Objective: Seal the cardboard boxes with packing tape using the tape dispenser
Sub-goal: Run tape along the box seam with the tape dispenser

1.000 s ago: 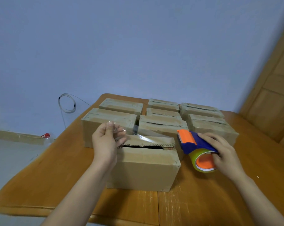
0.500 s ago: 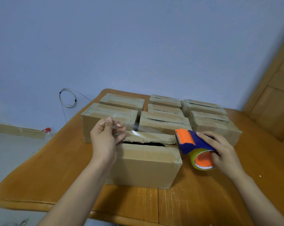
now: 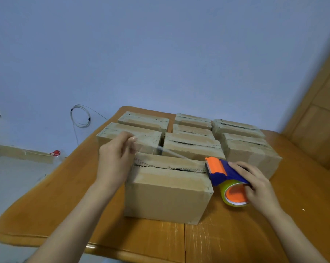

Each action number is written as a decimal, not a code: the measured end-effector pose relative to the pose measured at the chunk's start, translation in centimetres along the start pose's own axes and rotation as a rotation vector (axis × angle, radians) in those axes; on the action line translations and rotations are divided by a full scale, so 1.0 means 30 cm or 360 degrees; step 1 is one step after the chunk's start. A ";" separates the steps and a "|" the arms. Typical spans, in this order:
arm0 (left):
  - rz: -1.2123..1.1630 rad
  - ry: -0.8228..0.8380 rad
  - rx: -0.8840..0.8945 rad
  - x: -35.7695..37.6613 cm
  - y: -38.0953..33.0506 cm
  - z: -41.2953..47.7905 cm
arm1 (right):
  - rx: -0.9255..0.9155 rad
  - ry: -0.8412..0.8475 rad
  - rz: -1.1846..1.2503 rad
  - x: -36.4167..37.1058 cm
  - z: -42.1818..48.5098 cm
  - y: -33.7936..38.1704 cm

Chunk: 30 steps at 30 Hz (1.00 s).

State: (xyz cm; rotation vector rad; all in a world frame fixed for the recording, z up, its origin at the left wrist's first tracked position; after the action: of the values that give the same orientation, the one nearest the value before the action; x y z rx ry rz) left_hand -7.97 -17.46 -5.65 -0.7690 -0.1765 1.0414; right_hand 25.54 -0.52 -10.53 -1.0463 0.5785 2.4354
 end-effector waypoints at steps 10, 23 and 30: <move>0.0909 0.0207 0.0954 -0.057 0.095 0.022 | 0.0079 0.0026 0.0007 0.005 0.002 -0.002; 0.1062 0.0229 0.1270 -0.044 0.197 -0.060 | 0.0170 0.0062 0.0043 0.005 -0.010 -0.001; 0.1108 0.0356 0.1166 -0.002 0.258 -0.136 | 0.0212 0.0040 0.0086 0.018 -0.023 -0.004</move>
State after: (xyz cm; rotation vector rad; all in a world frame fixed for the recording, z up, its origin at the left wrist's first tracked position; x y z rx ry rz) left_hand -11.56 -17.39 -13.62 -0.2531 0.6827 1.5273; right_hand 25.67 -0.67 -11.39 -1.0200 0.7758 2.3956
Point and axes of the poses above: each hand's wrist, its own z-axis towards the middle knuckle, its own x-axis out of the palm, y = z × x, the point moved 6 cm from there along z, towards the middle knuckle, and after that the axes turned 1 degree about -x, right-handed, at the moved point
